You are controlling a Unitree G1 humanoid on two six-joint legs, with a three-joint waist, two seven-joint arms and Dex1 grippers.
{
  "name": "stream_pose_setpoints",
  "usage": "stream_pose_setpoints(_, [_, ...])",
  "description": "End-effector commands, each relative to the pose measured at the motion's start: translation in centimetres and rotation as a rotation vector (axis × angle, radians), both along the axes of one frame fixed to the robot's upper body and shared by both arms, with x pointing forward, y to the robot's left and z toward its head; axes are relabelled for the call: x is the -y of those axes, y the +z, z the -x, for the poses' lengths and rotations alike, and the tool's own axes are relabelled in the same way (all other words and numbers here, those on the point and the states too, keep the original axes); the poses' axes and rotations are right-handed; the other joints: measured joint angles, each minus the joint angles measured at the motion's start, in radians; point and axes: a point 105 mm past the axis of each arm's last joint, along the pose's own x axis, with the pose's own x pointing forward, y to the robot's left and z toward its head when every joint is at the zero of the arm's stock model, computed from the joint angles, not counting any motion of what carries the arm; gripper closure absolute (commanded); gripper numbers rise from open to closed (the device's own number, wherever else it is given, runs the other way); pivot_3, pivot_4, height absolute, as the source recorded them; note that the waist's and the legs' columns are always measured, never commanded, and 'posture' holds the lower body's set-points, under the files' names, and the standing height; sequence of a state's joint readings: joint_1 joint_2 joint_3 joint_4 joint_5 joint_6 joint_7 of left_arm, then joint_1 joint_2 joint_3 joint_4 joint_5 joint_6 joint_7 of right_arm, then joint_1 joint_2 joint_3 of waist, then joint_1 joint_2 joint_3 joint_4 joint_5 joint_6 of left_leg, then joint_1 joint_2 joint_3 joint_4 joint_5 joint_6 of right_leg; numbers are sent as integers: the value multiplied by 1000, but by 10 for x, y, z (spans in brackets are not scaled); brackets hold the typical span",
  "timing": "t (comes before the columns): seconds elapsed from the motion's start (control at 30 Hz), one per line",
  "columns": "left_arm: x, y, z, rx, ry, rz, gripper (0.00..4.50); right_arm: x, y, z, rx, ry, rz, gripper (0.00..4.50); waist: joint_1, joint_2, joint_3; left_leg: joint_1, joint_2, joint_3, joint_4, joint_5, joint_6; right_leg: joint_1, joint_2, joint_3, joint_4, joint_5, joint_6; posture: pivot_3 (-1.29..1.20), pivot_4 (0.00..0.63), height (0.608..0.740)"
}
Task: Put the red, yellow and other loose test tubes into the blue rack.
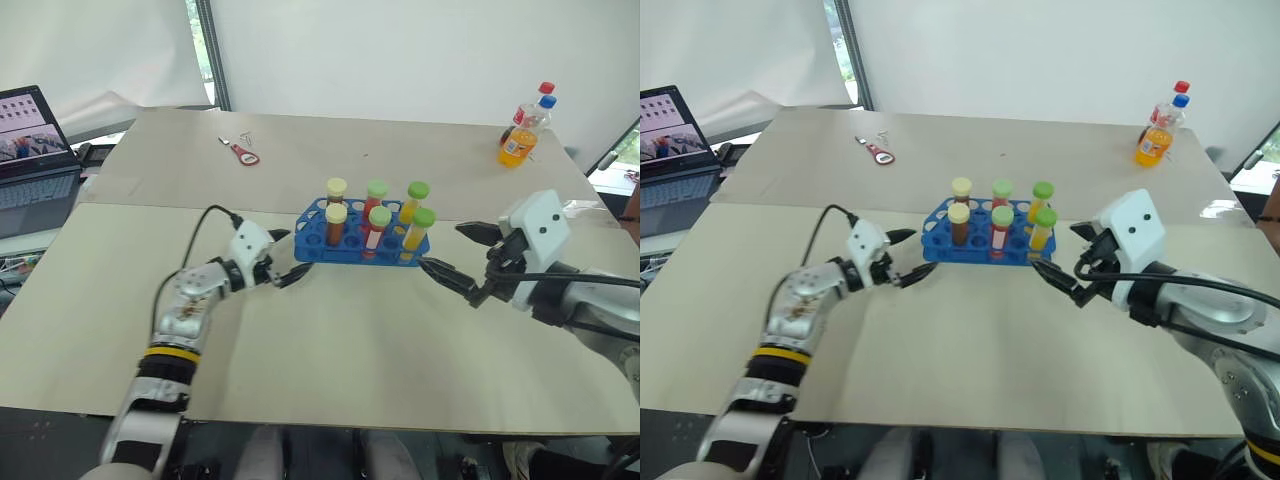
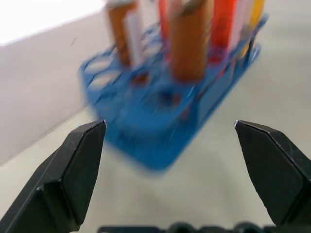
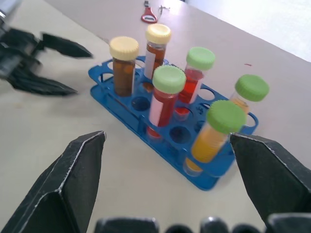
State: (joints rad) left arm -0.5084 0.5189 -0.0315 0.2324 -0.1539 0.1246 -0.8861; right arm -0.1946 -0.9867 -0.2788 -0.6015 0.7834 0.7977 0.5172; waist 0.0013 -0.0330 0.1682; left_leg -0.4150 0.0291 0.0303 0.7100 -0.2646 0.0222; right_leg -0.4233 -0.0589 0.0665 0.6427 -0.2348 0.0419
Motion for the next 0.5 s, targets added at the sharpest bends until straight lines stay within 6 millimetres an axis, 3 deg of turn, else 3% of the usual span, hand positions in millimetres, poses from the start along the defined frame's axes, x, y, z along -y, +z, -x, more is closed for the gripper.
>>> stream_pose_setpoints(0.03, [-28, 28, 15, 22, 4, -92, 9, 23, 13, 3, 30, 54, 37, 0, 0, 0, 0, 0, 1, 0, 0, 0, 0, 0, 0, 0, 0, 0, 0, 0, 150, 733])
stream_pose_setpoints(0.27, [-77, 32, 36, -54, 76, -236, 9, 51, 13, 1, -8, 79, 84, 0, 0, 1, 0, 1, 2, 2, 0, 0, 0, 0, 0, 0, 0, 0, 0, 0, 150, 733])
stream_pose_setpoints(0.5, [-75, 42, 31, -69, 109, -158, 9, 64, 7, -6, -15, 61, 115, 0, 5, 1, 0, 1, 1, 6, 0, 0, 0, 0, 0, 0, 0, 0, 0, 0, 150, 733])
